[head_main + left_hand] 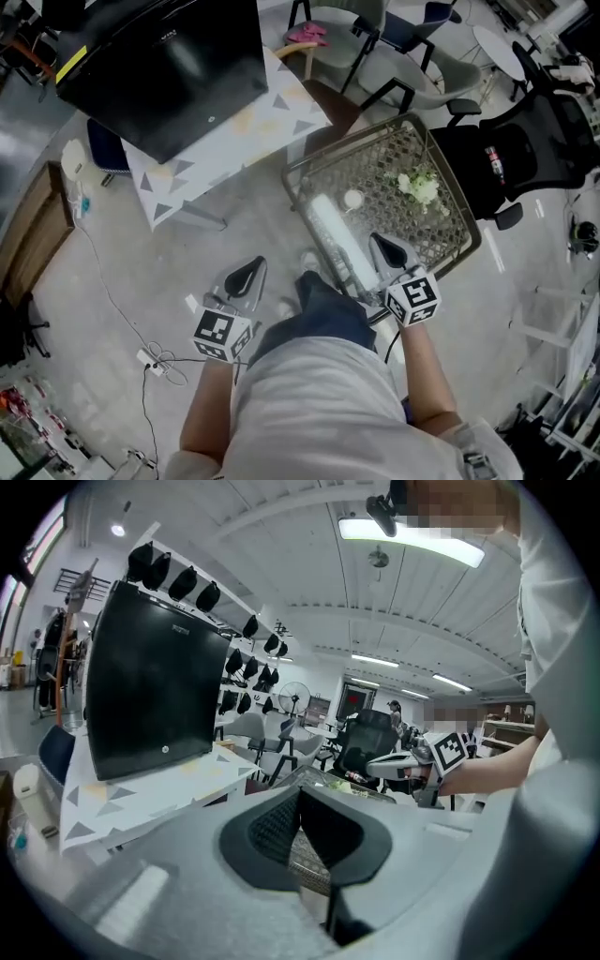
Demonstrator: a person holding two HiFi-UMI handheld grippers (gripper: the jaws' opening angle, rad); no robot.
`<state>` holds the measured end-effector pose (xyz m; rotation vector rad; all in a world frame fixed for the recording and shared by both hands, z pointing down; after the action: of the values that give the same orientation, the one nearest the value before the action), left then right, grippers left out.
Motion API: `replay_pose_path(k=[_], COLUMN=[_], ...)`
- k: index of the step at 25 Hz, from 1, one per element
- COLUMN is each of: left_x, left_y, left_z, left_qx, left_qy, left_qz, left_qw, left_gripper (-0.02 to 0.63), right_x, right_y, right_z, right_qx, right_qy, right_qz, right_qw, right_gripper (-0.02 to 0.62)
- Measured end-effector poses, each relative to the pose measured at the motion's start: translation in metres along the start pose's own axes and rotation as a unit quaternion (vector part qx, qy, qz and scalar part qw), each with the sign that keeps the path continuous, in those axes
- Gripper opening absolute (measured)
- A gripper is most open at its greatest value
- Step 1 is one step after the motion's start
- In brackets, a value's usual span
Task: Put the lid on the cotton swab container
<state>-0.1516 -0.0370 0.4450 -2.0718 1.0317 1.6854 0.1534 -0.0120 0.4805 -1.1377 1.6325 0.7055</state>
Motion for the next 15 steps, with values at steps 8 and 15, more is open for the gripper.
replay_pose_path(k=[8,15], left_x=[-0.001,-0.003], left_y=[0.014,0.021], left_z=[-0.072,-0.109], left_qx=[-0.019,-0.011], left_qy=[0.048,0.076], left_qz=[0.002,0.014], left_qw=[0.9987,0.9970], left_gripper=[0.009,0.009], right_x=[-0.036,-0.069], right_y=[-0.058,-0.092], right_z=[-0.048,-0.093], right_qx=[-0.001,0.015], right_qy=[0.057,0.108], right_qz=[-0.017,-0.001], right_qw=[0.998,0.994], right_gripper=[0.019,0.066])
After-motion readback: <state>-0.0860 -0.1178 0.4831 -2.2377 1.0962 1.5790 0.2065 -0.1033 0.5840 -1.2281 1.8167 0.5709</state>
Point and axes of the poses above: the fingertips, and each gripper's own axes: z backward along the fingers, y to its left, x out of its top, the point moved 7 cm from there along z, backward along the fingers, and after that the axes turned 5 degrees about -y, right-handed, at the moved point
